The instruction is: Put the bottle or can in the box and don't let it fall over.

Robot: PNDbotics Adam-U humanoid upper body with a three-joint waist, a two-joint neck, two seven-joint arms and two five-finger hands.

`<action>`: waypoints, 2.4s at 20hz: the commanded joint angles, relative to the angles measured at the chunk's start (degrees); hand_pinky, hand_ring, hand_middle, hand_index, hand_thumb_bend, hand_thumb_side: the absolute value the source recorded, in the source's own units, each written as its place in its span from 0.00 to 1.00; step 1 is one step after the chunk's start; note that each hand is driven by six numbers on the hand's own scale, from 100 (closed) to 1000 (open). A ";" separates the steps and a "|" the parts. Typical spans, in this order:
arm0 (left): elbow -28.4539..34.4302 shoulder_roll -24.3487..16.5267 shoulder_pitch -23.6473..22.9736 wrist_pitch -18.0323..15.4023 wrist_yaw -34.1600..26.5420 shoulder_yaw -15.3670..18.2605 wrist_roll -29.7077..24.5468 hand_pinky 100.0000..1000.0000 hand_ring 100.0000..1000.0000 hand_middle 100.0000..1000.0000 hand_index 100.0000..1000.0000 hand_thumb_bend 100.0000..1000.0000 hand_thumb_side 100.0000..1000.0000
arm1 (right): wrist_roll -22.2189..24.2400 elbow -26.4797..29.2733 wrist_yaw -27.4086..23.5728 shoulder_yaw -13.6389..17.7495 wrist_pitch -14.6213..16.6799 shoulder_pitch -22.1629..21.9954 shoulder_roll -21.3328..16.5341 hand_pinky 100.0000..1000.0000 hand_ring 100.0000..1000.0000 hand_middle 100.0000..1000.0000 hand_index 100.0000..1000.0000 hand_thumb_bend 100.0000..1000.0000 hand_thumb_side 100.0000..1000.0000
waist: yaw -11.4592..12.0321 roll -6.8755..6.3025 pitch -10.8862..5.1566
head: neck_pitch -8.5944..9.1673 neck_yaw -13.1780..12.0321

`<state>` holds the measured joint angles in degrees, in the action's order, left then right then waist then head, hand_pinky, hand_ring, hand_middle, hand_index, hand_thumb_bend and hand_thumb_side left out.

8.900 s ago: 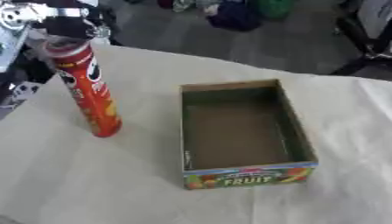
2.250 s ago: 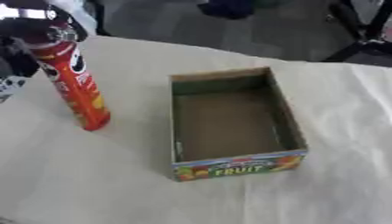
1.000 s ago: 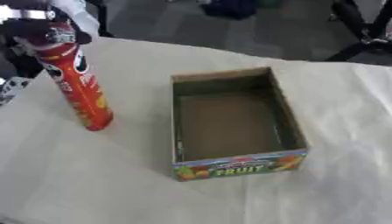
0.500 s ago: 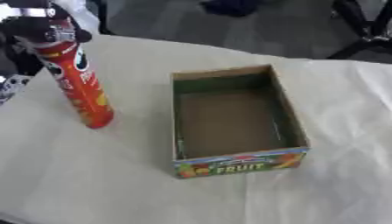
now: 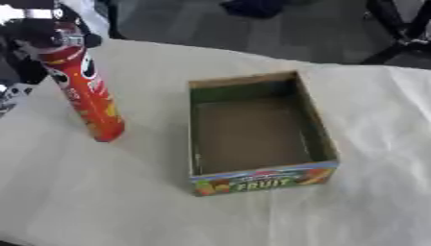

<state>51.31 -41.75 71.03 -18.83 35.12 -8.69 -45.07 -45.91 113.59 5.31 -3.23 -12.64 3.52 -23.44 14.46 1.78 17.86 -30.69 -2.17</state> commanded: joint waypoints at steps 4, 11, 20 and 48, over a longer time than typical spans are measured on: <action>-0.23 -1.37 1.33 -7.33 -1.79 -0.45 -6.90 0.43 0.68 0.69 0.74 0.35 0.90 | -0.30 1.01 0.21 0.37 0.21 0.41 -1.16 0.31 0.66 0.87 0.94 0.00 0.66 | 0.06 -0.68 -1.19 | -0.18 0.06; -0.03 -1.90 1.61 -8.03 -1.47 -1.08 -6.90 0.45 0.70 0.69 0.75 0.39 0.92 | -0.62 1.01 0.32 0.48 0.24 0.21 -1.38 0.31 0.66 0.87 0.94 0.00 0.66 | 0.41 -1.11 -1.22 | -0.50 0.10; -0.58 -2.19 0.98 -8.91 -3.77 -1.90 -6.90 0.42 0.68 0.69 0.72 0.32 0.72 | -1.00 1.01 0.34 0.64 0.18 0.03 -1.31 0.31 0.66 0.86 0.94 0.00 0.65 | 0.57 -1.27 -1.26 | -0.78 0.22; 0.04 -2.90 0.39 -7.83 -8.24 -4.46 -6.90 0.31 0.58 0.61 0.58 0.23 0.61 | -2.07 1.01 0.42 0.78 0.89 0.01 -1.40 0.31 0.66 0.85 0.93 0.00 0.64 | 1.40 -2.18 -1.09 | -1.29 0.17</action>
<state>50.91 -42.38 70.61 -19.29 27.20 -13.19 -44.61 -47.60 113.59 5.31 -2.86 -11.72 3.42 -23.47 15.85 -0.20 17.86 -31.72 -1.90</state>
